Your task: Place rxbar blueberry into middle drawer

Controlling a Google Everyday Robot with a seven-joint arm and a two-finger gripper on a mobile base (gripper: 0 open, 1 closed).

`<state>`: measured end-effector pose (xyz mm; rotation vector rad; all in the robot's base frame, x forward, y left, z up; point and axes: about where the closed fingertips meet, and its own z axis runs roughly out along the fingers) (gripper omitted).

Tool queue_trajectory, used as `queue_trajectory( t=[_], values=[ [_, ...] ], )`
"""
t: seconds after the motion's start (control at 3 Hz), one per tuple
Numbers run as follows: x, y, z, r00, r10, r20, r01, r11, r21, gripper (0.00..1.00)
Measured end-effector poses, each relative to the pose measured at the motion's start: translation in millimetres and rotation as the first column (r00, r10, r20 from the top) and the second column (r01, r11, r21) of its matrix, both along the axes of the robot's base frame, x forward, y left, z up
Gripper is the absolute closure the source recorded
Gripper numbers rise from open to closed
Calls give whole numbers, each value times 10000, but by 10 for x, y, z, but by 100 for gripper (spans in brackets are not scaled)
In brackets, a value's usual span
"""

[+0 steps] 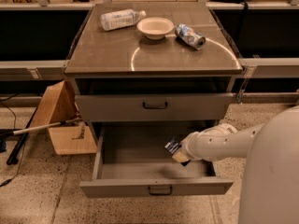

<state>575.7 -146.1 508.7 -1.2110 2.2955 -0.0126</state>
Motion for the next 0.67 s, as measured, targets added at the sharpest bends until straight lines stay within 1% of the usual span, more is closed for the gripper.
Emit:
queue_trajectory(
  t=[0.67],
  values=[
    [14,-40,-166,9999,-105,33,104,9997,232,100]
  ],
)
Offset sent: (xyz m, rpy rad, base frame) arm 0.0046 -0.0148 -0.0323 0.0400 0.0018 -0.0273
